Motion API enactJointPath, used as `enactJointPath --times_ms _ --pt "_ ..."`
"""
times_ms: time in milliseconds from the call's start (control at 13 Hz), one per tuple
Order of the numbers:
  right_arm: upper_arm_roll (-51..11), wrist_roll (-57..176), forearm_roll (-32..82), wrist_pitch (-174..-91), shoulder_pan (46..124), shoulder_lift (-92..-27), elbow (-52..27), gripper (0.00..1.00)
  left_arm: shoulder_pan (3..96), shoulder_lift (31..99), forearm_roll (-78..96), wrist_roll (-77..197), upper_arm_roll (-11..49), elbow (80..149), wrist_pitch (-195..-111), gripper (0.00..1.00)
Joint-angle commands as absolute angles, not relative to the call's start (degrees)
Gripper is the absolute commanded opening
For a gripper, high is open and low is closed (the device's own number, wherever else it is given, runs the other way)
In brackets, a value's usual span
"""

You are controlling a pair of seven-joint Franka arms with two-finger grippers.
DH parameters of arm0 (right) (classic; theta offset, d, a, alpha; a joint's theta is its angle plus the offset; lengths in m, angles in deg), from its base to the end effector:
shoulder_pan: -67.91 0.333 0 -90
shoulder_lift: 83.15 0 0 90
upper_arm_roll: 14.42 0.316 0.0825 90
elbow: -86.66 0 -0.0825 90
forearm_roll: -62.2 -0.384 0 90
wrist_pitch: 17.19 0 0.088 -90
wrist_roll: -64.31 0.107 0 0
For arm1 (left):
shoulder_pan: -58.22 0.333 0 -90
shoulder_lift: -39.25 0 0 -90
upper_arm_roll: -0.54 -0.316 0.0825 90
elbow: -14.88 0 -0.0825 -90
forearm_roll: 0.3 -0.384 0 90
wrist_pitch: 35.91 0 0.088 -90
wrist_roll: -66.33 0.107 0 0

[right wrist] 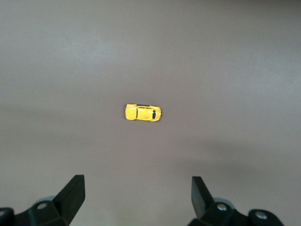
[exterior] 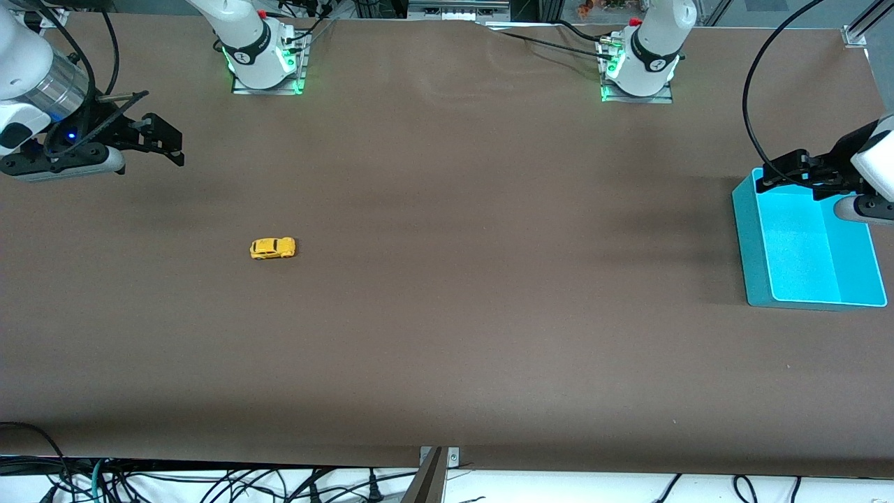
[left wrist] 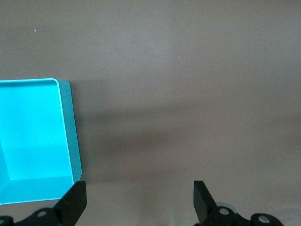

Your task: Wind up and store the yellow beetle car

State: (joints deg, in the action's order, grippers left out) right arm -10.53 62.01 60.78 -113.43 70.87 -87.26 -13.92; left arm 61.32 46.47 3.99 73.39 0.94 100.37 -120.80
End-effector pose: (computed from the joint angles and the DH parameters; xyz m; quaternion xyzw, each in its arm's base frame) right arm 0.5338 0.0677 0.5854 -0.9969 -0.0783 0.0025 0.0098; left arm 0.5814 0.0191 0.5827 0.9962 -0.0387 -0.0647 0.0435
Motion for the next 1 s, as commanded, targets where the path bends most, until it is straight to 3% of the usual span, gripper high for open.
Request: enactJointPath --times_ms 0,926 --pt "-11.25 63.16 61.32 -111.24 71.69 -87.28 -13.00 1.00 60.95 47.07 2.34 72.65 1.07 98.82 -120.28 1.00" --pt "-11.25 62.46 61.59 -111.67 71.78 -87.37 -12.92 1.00 60.95 46.98 2.25 73.27 0.98 98.73 -120.28 1.00"
